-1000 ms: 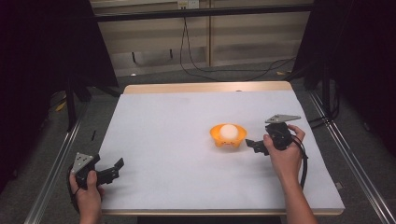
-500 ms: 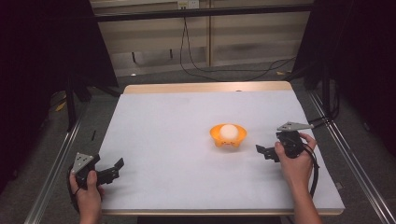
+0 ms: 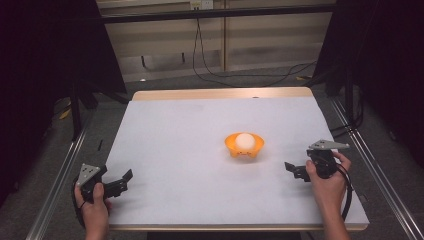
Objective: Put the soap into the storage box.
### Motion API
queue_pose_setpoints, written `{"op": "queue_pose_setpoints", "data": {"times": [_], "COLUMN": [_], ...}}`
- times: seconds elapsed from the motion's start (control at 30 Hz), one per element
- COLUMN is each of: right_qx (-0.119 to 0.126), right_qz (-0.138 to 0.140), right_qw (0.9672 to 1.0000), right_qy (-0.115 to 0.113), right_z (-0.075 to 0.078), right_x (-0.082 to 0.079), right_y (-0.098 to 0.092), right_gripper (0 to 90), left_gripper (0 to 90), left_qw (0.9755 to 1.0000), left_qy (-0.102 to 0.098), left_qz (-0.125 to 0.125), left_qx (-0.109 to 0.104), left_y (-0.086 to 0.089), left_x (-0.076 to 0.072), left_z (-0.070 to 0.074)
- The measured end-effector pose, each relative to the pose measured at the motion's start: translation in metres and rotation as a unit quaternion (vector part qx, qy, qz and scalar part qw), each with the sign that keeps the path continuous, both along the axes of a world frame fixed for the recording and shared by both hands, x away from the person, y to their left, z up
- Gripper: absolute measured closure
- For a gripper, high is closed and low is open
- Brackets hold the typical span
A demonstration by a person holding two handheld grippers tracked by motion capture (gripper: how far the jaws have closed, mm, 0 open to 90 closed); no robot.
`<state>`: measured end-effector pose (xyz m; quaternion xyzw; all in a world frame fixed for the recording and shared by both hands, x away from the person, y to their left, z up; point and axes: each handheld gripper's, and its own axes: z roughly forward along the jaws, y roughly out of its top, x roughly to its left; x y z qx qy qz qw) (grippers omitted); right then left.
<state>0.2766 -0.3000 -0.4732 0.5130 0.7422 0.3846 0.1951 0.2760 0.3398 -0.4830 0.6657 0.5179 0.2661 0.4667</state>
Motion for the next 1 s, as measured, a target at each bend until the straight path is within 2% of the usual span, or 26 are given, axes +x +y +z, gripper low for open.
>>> {"op": "queue_pose_setpoints", "data": {"times": [0.2, 0.4, 1.0], "right_qx": [0.012, 0.013, 0.019], "right_qz": [-0.011, -0.02, -0.054], "right_qw": [0.9999, 0.9997, 0.9983], "right_qy": [0.001, 0.0, -0.009], "right_z": [-0.005, -0.008, -0.008], "right_x": [-0.009, -0.018, -0.049], "right_y": [-0.012, -0.023, -0.063], "right_gripper": [0.0, 0.0, 0.0], "left_gripper": [0.1, 0.1, 0.1], "left_qw": [1.0, 1.0, 1.0], "left_qy": [0.0, -0.001, -0.002], "left_qz": [-0.001, 0.0, 0.0], "left_qx": [0.001, 0.001, 0.005], "left_y": [0.0, 0.0, 0.0], "left_x": [0.0, 0.0, 0.0], "left_z": [0.0, 0.0, 0.0]}}
